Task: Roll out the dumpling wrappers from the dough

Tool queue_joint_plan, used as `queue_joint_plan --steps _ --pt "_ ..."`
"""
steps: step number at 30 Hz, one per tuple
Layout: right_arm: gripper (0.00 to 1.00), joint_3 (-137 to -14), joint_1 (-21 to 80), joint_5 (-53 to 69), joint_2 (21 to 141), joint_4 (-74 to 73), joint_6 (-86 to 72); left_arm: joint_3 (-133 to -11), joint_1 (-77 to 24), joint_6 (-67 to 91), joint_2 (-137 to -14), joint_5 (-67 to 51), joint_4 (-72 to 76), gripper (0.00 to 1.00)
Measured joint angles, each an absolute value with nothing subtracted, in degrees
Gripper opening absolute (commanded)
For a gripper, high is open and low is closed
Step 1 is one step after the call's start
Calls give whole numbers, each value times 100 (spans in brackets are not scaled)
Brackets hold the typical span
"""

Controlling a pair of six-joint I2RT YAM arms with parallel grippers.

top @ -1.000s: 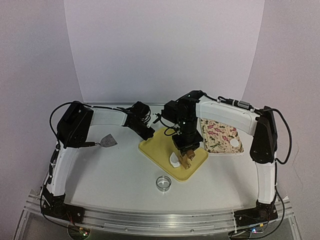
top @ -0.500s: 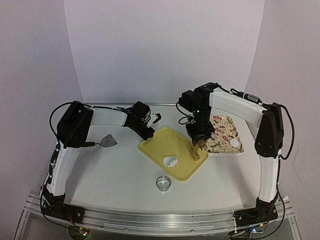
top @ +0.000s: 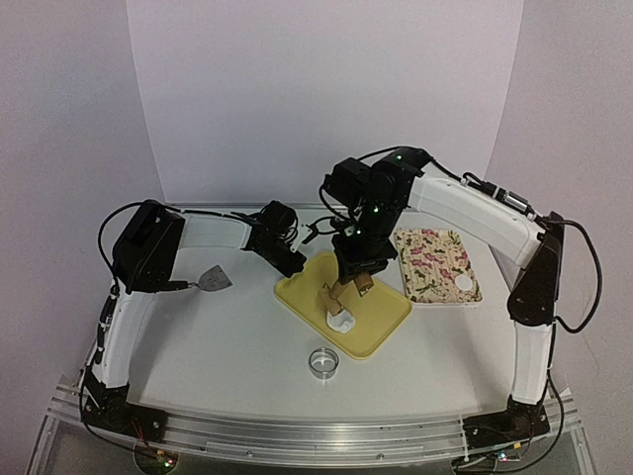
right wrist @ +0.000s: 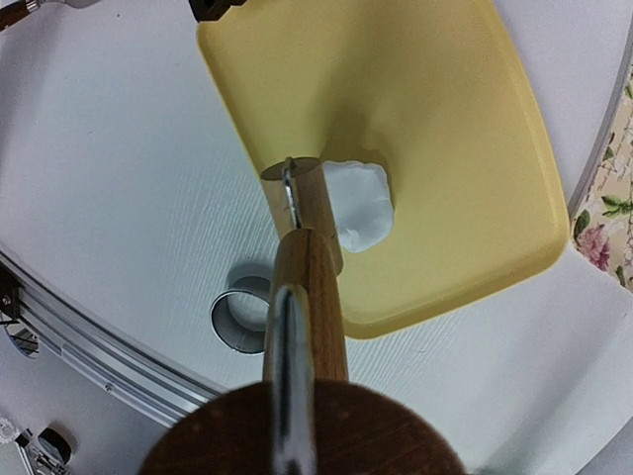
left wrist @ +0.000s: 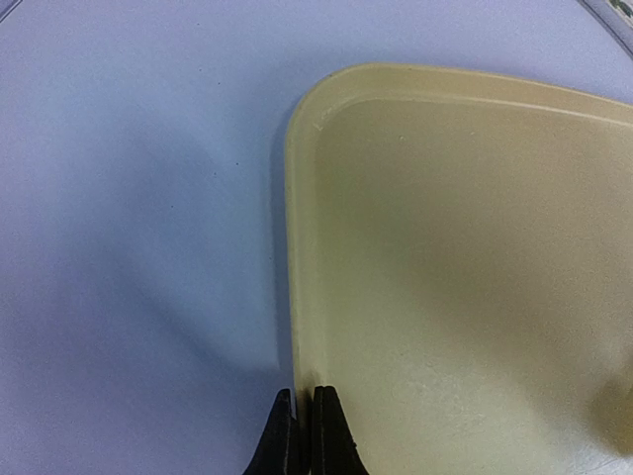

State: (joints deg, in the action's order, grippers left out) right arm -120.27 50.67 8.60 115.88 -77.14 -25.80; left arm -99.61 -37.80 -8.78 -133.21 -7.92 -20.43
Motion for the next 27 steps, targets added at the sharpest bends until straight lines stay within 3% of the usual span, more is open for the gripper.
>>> queue_joint_plan --steps 27 --pt "0 -11381 5072 776 12005 -7591 -2605 -9961 -3780 -790 -13321 -794 -2043 0"
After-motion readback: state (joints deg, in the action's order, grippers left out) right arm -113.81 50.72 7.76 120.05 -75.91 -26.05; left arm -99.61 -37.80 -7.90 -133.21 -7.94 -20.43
